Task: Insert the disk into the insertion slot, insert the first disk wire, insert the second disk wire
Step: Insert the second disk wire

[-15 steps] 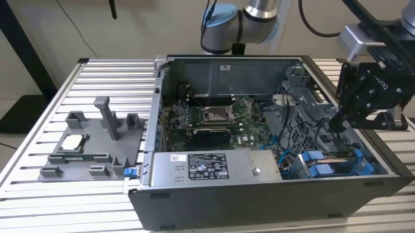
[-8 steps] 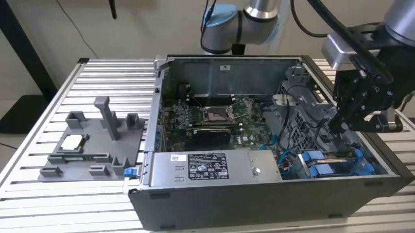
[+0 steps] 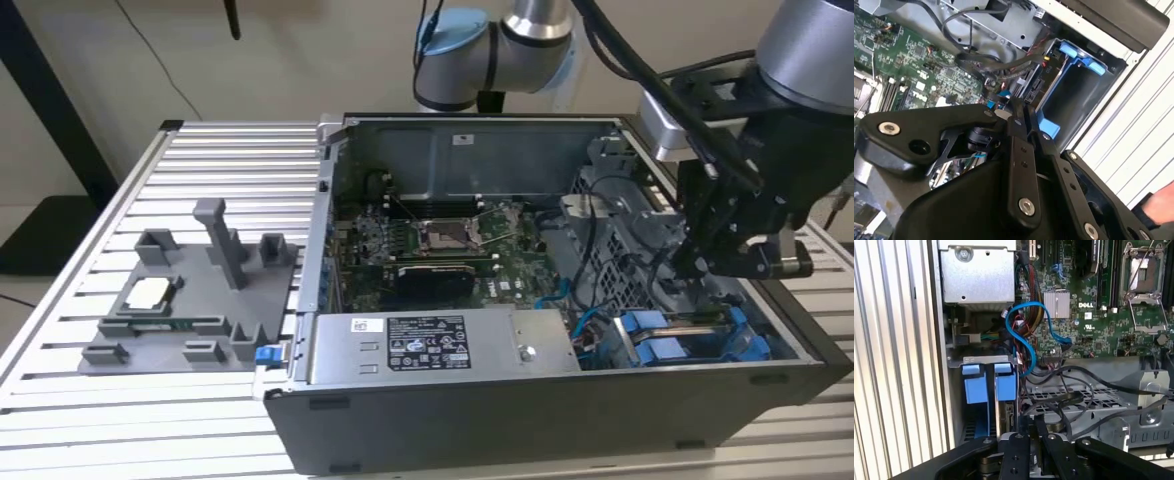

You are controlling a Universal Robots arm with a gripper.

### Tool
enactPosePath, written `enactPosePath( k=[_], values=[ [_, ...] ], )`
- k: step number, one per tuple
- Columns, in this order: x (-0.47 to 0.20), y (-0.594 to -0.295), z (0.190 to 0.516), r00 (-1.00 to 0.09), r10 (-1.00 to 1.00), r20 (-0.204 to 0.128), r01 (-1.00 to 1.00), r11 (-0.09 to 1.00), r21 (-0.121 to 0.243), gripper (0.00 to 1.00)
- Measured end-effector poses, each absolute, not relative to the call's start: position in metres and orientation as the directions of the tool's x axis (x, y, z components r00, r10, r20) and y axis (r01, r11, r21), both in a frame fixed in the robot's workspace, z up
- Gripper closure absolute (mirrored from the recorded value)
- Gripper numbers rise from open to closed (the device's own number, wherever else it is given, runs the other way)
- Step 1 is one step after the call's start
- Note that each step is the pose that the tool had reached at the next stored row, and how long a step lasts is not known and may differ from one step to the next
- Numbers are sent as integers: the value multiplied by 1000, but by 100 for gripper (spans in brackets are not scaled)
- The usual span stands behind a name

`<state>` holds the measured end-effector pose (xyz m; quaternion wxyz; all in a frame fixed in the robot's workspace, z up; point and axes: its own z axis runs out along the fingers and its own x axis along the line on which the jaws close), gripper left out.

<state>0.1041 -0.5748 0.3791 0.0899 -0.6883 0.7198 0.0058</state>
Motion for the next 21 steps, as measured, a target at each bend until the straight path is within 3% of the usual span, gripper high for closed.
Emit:
enactPosePath(
  k=[10, 15, 21],
  values=[
    [104, -575, 368, -41, -990, -136, -987, 61, -150, 84],
    [104, -575, 366, -41, -994, -99, -983, 58, -173, 84],
    [104, -575, 356, -40, -995, -95, -981, 57, -185, 84]
  ],
)
